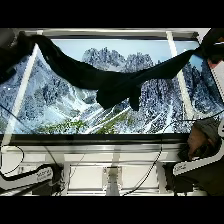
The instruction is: Fold the clothes and pants, and hang the long-sleeved shirts on hangers.
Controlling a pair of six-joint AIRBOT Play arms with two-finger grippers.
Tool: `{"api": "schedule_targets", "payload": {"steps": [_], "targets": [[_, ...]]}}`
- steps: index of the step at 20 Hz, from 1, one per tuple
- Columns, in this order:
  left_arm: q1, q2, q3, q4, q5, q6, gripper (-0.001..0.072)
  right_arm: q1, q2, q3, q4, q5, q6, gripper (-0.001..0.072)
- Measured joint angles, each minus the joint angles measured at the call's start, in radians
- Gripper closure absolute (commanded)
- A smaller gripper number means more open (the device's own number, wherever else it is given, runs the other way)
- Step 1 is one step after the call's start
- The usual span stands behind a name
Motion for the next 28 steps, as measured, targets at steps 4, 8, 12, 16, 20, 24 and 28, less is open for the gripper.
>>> {"api": "schedule_targets", "payload": {"steps": [4, 8, 12, 16, 20, 24, 28], "targets": [[0.024, 0.003, 0.064, 0.090, 0.015, -0.067, 0.0676, -0.028, 0.022, 0.008, 0.000, -0.178, 0.001, 0.0697], [0.032, 0.004, 0.081, 0.217, 0.019, -0.155, 0.0675, -0.032, 0.029, 0.010, 0.013, -0.325, 0.002, 0.0696], [0.048, 0.004, 0.085, 0.288, 0.021, -0.206, 0.0674, -0.032, 0.031, 0.010, 0.006, -0.385, 0.002, 0.0696], [0.085, 0.004, 0.086, 0.353, -0.047, -0.223, 0.0675, -0.032, 0.031, -0.007, -0.062, -0.325, 0.002, 0.0697], [0.140, 0.004, 0.087, 0.453, -0.204, -0.238, 0.0675, -0.032, 0.031, -0.070, -0.104, -0.164, 0.003, 0.0699], [0.182, 0.005, 0.054, 0.628, -0.422, -0.204, 0.0675, -0.032, 0.031, -0.170, -0.143, 0.024, 0.003, 0.0698], [0.200, 0.018, -0.055, 0.821, -0.552, -0.199, 0.0676, -0.032, 0.068, -0.371, -0.235, 0.129, 0.032, 0.0699]]}}
